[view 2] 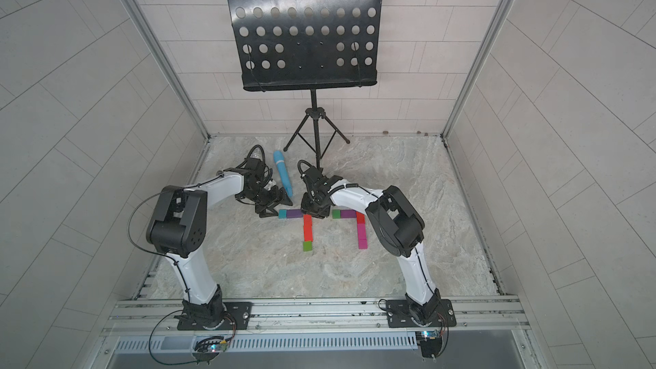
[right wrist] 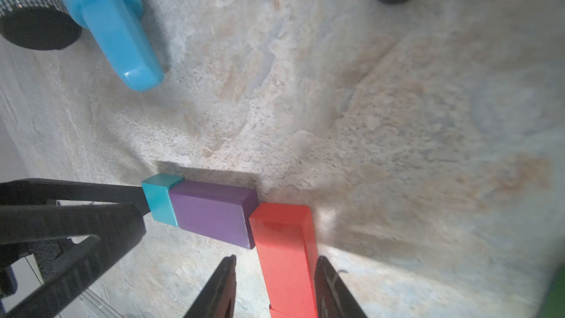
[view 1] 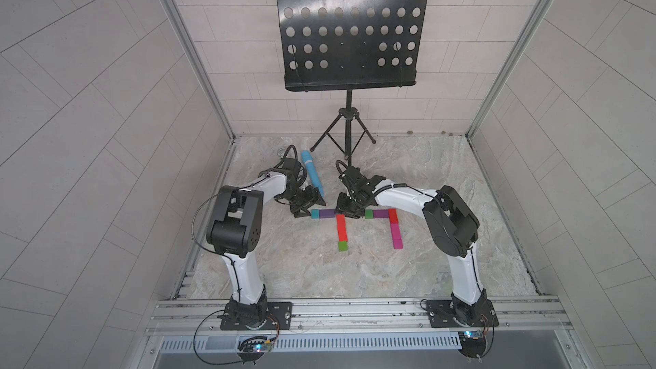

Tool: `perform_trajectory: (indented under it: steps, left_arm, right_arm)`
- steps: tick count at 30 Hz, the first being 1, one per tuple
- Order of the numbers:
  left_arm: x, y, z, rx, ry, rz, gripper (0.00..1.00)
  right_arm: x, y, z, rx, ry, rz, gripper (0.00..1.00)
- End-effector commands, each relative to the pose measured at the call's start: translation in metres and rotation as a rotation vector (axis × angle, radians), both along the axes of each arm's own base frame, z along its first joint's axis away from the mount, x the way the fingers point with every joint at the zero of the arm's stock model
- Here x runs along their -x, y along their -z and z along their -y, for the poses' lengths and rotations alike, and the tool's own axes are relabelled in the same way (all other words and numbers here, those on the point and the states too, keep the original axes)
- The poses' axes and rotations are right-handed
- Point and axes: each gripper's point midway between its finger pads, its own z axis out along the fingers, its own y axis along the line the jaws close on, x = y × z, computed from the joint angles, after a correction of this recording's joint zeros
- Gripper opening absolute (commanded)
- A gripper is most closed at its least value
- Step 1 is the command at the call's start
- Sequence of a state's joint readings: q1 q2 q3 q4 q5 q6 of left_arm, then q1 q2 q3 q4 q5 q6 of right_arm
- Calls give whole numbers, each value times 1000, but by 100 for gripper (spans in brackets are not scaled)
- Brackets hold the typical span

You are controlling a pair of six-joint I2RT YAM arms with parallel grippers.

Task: Assemble the number 7 with building blocks
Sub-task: Adjust the building block at the center of the board.

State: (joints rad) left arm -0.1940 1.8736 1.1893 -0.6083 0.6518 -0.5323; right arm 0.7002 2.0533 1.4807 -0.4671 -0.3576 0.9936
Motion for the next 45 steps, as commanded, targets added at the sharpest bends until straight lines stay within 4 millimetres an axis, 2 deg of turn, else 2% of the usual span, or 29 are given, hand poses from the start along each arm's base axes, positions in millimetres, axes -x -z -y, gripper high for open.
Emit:
perform_trajectory:
  steps: [1, 27, 39, 45]
  left_arm:
    - [1, -5, 2, 8, 0, 11, 78]
    - [1, -5, 7, 11, -2, 11, 79]
    - [-3, -14, -9, -25, -21, 24, 84]
    - [1, -21, -12, -34, -26, 40, 86]
  right_arm:
    - [-3, -8, -6, -18, 10, 17, 46]
    - [-3, -7, -8, -21, 7, 11, 46]
    - [-8, -25, 0, 8, -6, 60, 55]
    - [11, -29, 13, 32, -11, 45, 57]
